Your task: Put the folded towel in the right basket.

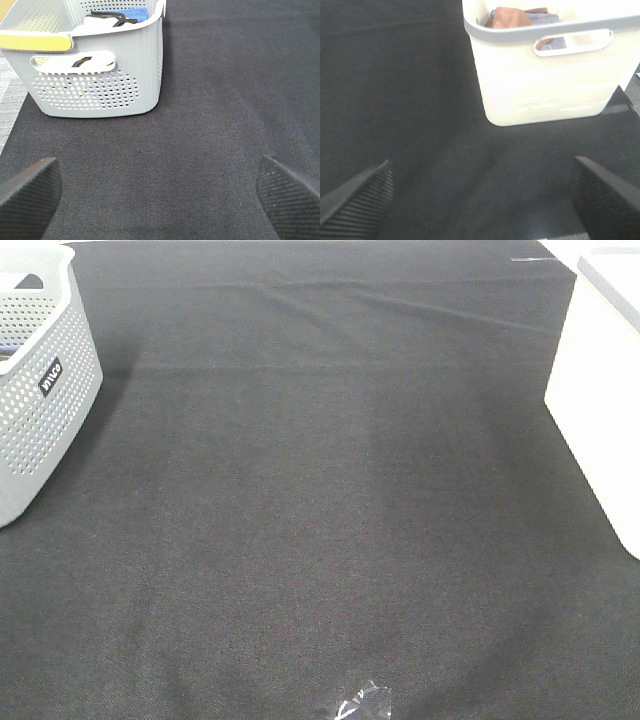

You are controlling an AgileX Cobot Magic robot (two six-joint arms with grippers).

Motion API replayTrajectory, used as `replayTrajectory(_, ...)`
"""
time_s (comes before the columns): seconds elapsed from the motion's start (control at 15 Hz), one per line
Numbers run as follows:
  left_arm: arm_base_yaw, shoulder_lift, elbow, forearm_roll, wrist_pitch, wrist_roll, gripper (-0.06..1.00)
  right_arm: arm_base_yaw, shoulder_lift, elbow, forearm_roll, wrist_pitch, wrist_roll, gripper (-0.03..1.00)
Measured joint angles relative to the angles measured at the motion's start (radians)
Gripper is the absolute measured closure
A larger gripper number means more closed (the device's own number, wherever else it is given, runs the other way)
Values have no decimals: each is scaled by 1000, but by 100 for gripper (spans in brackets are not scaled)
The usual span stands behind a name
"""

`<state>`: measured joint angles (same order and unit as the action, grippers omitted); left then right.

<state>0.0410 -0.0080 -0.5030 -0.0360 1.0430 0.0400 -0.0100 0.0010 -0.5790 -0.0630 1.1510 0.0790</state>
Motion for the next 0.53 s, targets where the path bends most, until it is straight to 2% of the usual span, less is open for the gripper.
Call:
replayTrajectory(0.2,0,0,0,0,0,0,-5,0,-4,42,-3,-3,-1,9)
replayTrajectory(0.4,0,0,0,3,0,0,-5,0,-4,60,-16,-50,-3,16)
replayTrajectory(0.53,0,0,0,3,0,0,-5,0,-4,73,-16,-68,-9,18)
